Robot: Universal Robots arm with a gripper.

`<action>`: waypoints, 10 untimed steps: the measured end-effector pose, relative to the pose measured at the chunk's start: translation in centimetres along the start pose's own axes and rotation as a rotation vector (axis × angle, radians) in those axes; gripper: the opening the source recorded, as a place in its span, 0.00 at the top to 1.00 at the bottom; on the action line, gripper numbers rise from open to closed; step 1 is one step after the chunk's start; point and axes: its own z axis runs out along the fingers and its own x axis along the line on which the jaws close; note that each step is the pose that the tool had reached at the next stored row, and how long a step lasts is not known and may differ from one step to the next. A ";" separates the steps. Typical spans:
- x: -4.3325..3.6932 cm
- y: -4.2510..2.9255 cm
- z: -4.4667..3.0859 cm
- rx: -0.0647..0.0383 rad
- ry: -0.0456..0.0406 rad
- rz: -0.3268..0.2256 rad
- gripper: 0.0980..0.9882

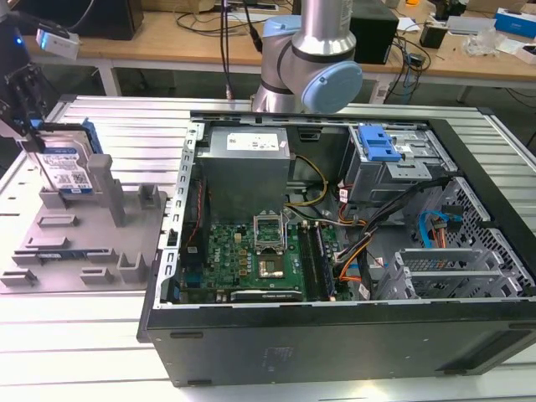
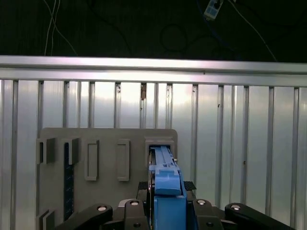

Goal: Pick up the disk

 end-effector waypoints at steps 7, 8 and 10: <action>0.04 0.05 -2.79 0.000 -0.0006 0.000 0.70; 0.05 0.06 -3.36 0.000 -0.0008 0.000 0.70; 0.06 0.08 -4.12 0.000 -0.0010 0.000 0.70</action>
